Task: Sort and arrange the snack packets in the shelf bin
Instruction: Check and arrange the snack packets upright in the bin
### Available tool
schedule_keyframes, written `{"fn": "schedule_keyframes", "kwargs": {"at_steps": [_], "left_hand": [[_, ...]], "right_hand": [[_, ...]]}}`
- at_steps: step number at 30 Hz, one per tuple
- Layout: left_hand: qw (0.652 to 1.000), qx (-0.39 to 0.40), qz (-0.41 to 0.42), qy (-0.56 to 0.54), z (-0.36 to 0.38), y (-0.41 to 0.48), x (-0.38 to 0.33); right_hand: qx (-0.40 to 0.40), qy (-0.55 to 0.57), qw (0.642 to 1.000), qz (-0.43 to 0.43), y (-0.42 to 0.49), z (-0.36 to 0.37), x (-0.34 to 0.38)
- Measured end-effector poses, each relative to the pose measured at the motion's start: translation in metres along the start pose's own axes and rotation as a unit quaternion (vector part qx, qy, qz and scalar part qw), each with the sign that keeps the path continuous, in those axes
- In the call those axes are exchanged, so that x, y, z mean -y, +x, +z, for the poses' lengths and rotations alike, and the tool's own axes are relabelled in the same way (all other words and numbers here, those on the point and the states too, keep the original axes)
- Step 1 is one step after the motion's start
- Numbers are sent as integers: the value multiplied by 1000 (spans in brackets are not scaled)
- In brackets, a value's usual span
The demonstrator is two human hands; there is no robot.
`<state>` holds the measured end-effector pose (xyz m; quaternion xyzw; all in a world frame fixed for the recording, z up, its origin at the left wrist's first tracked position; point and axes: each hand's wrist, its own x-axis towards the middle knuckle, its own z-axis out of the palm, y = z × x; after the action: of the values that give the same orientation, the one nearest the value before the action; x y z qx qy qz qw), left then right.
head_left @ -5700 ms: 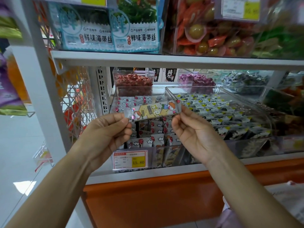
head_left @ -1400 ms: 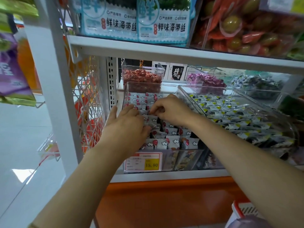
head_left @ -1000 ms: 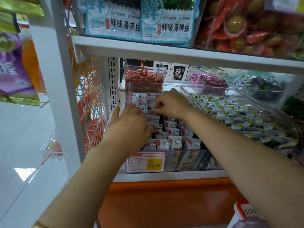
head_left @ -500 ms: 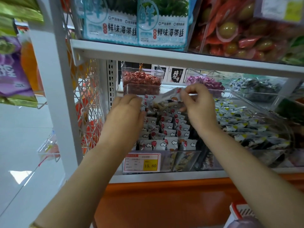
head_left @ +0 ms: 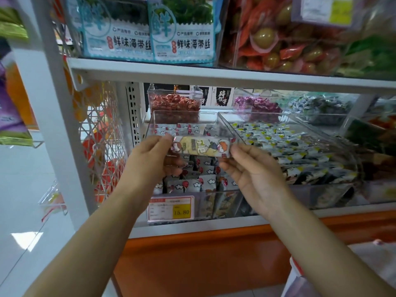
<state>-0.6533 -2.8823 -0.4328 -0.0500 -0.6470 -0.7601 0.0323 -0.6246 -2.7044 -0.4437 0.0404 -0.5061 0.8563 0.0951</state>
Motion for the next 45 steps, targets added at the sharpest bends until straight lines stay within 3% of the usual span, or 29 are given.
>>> {"fn": "schedule_keyframes", "kwargs": {"at_steps": [7,17,28,33,38,41,45], "left_hand": [[999,-41,33,-8,1,-5,0],[995,71,8,-66,0,-6,-2],[987,108,-20,-119,-8,-2,-1],[990,124,7,-66,-9,-2,2],[989,81,93,78,-7,-5,2],[988,92,90,86,-4,-8,1],[986,89,100,100,-2,-11,0]], "right_hand": [[-15,21,1000,3,-3,1,-4],[-65,79,995,5,1,-2,0],[-50,-18,994,-91,3,-9,2],[-36,-52,993,-97,3,-9,1],[-8,-99,989,-106,3,-10,1],[-28,-193,973,-121,4,-15,-1],[-15,-220,968,-116,4,-14,-2]]}}
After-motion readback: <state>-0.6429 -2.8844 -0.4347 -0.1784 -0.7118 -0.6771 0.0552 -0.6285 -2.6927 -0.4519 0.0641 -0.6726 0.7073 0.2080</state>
